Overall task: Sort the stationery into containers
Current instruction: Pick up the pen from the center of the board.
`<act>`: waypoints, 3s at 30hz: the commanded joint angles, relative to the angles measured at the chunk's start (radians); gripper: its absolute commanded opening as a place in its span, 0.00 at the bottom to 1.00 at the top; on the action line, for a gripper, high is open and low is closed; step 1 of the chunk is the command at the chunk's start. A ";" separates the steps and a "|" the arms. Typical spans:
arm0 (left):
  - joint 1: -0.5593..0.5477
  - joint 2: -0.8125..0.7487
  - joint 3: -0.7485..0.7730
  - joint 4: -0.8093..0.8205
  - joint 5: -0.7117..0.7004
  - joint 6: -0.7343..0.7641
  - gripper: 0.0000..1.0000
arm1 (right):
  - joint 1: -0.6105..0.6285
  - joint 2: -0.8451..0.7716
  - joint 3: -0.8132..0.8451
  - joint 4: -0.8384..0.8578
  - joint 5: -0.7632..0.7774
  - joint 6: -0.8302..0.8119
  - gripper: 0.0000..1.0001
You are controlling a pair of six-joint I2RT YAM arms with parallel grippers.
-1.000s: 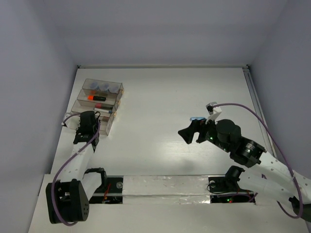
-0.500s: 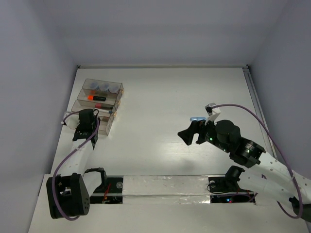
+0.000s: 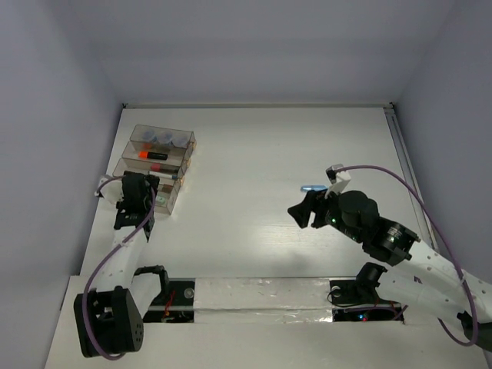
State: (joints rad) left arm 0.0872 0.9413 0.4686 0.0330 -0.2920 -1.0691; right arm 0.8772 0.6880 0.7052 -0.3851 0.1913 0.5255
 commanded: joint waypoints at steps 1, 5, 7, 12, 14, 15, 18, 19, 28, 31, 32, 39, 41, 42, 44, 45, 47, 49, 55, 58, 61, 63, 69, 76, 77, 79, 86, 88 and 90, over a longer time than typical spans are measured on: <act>-0.012 -0.091 0.002 0.106 0.043 0.067 0.62 | -0.013 0.016 0.027 -0.040 0.143 -0.007 0.61; -0.150 -0.188 0.039 0.145 0.044 0.173 0.62 | -0.061 0.094 0.027 -0.055 0.206 0.014 0.11; -0.231 -0.199 0.056 0.165 0.036 0.224 0.62 | -0.098 0.158 0.024 -0.034 0.197 0.030 0.07; -0.530 -0.168 0.067 0.243 0.051 0.319 0.62 | -0.298 0.298 0.005 0.041 0.114 0.057 0.19; -0.608 -0.151 0.059 0.294 0.062 0.366 0.62 | -0.345 0.333 -0.004 0.074 0.093 0.056 0.37; -0.674 -0.129 0.058 0.324 0.079 0.383 0.62 | -0.362 0.379 0.008 0.092 0.089 0.039 0.50; -0.759 -0.093 0.045 0.367 0.131 0.437 0.63 | -0.362 0.502 0.092 0.104 0.058 -0.084 0.52; -0.768 -0.087 0.044 0.372 0.149 0.448 0.63 | -0.362 0.542 0.127 0.094 0.019 -0.125 0.54; -0.777 -0.216 0.090 0.252 0.287 0.568 0.64 | -0.423 0.899 0.474 -0.170 -0.016 -0.472 0.70; -0.777 -0.285 0.050 0.272 0.318 0.540 0.65 | -0.441 0.944 0.566 -0.276 -0.050 -0.582 0.81; -0.777 -0.295 0.051 0.266 0.314 0.540 0.66 | -0.442 0.971 0.614 -0.349 -0.088 -0.611 0.82; -0.777 -0.322 0.047 0.275 0.330 0.526 0.66 | -0.442 1.054 0.701 -0.501 -0.127 -0.797 0.85; -0.777 -0.314 0.047 0.280 0.343 0.523 0.66 | -0.442 1.079 0.717 -0.511 -0.138 -0.818 0.84; -0.777 -0.308 0.047 0.283 0.350 0.523 0.66 | -0.442 1.093 0.726 -0.524 -0.138 -0.834 0.84; -0.777 -0.308 0.042 0.283 0.353 0.520 0.66 | -0.442 1.137 0.758 -0.532 -0.135 -0.844 0.84; -0.777 -0.309 0.042 0.286 0.355 0.520 0.66 | -0.442 1.153 0.769 -0.535 -0.138 -0.860 0.84; -0.777 -0.314 0.038 0.285 0.350 0.520 0.66 | -0.442 1.199 0.801 -0.546 -0.142 -0.868 0.83; -0.777 -0.318 0.035 0.285 0.344 0.520 0.66 | -0.442 1.225 0.818 -0.543 -0.135 -0.883 0.83; -0.777 -0.320 0.033 0.283 0.341 0.521 0.66 | -0.472 1.311 0.863 -0.540 -0.115 -0.895 0.78; -0.777 -0.312 0.033 0.286 0.343 0.523 0.66 | -0.483 1.346 0.870 -0.532 -0.105 -0.898 0.77; -0.777 -0.309 0.035 0.283 0.341 0.523 0.66 | -0.503 1.372 0.875 -0.518 -0.113 -0.894 0.72; -0.777 -0.309 0.035 0.283 0.337 0.523 0.66 | -0.514 1.381 0.878 -0.505 -0.137 -0.892 0.60; -0.777 -0.292 0.036 0.288 0.337 0.525 0.66 | -0.547 1.358 0.829 -0.405 -0.286 -0.863 0.32; -0.777 -0.276 0.041 0.294 0.337 0.528 0.66 | -0.557 1.340 0.761 -0.307 -0.303 -0.786 0.34; -0.777 -0.274 0.042 0.294 0.337 0.528 0.66 | -0.557 1.337 0.751 -0.292 -0.297 -0.783 0.35; -0.777 -0.268 0.042 0.291 0.338 0.529 0.66 | -0.557 1.334 0.731 -0.264 -0.273 -0.771 0.42; -0.777 -0.251 0.044 0.294 0.340 0.526 0.66 | -0.557 1.340 0.723 -0.216 -0.233 -0.754 0.47; -0.777 -0.251 0.044 0.294 0.340 0.526 0.66 | -0.557 1.338 0.725 -0.213 -0.227 -0.753 0.46; -0.777 -0.251 0.044 0.294 0.338 0.526 0.65 | -0.557 1.340 0.725 -0.204 -0.213 -0.749 0.45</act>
State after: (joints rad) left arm -0.6861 0.6937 0.5053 0.2729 0.0410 -0.5499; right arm 0.3244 2.0163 1.4555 -0.6640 -0.0517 -0.2371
